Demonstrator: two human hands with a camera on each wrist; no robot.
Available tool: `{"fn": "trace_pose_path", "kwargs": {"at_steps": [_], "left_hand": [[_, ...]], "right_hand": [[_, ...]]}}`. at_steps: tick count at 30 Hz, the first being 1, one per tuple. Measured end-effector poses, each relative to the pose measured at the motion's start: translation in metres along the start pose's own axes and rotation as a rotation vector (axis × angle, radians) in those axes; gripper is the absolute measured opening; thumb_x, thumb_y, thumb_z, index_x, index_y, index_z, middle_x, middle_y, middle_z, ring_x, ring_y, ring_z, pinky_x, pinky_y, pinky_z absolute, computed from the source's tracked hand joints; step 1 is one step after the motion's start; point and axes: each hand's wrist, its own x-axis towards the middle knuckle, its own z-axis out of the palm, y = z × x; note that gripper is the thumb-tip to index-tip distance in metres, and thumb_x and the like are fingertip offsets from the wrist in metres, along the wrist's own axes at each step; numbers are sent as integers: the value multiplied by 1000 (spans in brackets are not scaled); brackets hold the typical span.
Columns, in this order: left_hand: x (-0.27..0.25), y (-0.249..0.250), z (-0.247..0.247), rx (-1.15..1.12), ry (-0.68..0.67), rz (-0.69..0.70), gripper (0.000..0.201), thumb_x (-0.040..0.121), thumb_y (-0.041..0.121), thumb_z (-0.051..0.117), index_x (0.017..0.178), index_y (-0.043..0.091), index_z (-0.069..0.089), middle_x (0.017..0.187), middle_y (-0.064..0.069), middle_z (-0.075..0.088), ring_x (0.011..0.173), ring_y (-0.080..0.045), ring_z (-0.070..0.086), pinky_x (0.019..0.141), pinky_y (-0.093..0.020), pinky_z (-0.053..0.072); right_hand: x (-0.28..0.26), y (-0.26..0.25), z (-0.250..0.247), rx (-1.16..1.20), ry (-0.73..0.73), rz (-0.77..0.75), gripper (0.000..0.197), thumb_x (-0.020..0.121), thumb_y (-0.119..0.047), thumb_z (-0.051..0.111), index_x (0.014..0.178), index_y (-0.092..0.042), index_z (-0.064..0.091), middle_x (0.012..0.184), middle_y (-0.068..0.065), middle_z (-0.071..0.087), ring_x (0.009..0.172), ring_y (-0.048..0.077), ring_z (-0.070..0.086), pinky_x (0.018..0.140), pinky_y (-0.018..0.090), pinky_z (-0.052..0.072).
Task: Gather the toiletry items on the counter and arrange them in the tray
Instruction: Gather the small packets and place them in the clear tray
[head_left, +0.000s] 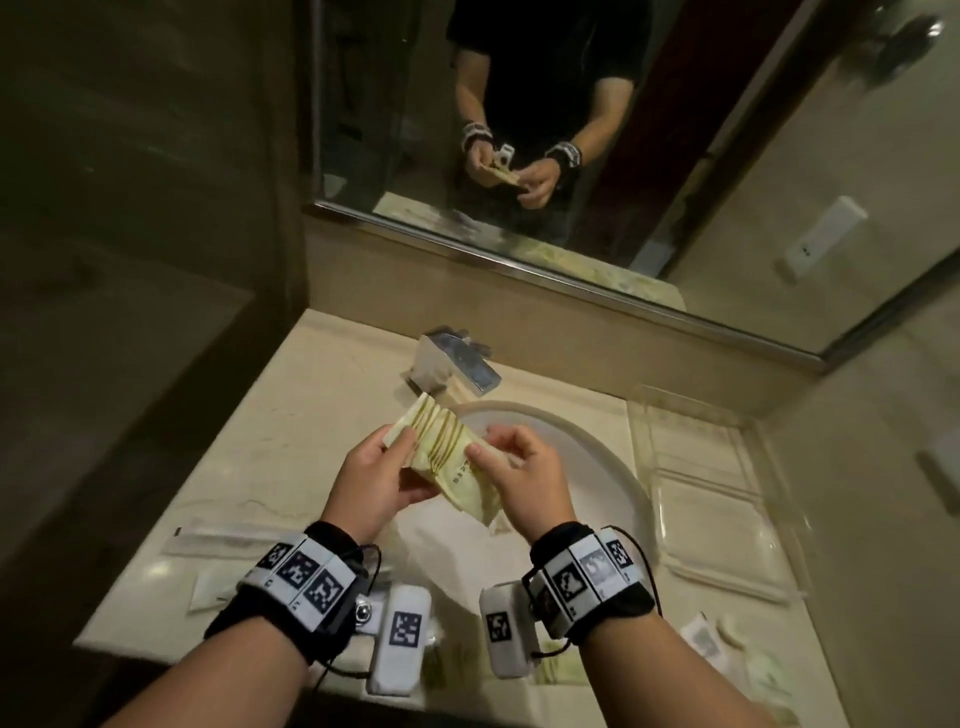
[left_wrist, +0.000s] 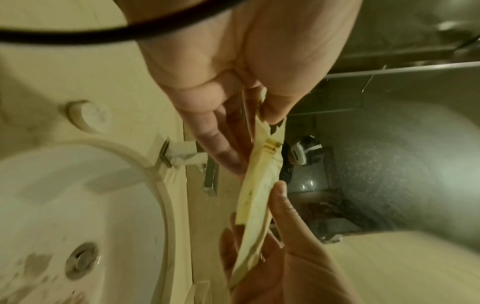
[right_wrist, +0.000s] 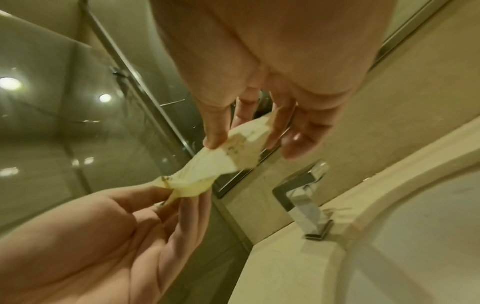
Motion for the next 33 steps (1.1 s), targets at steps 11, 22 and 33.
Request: {"fn": "trace_pose_path", "kwargs": {"at_steps": [11, 22, 33], "left_hand": [[-2, -62, 99, 107, -168, -91, 19, 87, 3, 64, 106, 3, 66, 106, -20, 71, 99, -35, 69, 86, -45, 56], [2, -111, 162, 234, -151, -116, 15, 86, 4, 66, 100, 7, 66, 99, -14, 72, 90, -27, 71, 79, -39, 57], [-7, -145, 205, 332, -192, -137, 30, 86, 2, 67, 115, -3, 62, 103, -16, 72, 92, -27, 71, 69, -31, 61]], "right_hand": [[-22, 46, -91, 222, 67, 122, 13, 83, -17, 73, 84, -16, 60, 78, -4, 66, 69, 6, 64, 63, 22, 53], [-65, 137, -254, 168, 486, 354, 6, 87, -16, 67, 89, -12, 63, 95, 12, 70, 85, 19, 64, 69, 31, 53], [-103, 204, -282, -342, 234, 429, 19, 78, -18, 76, 93, -14, 66, 89, 0, 67, 85, 16, 64, 80, 29, 54]]}}
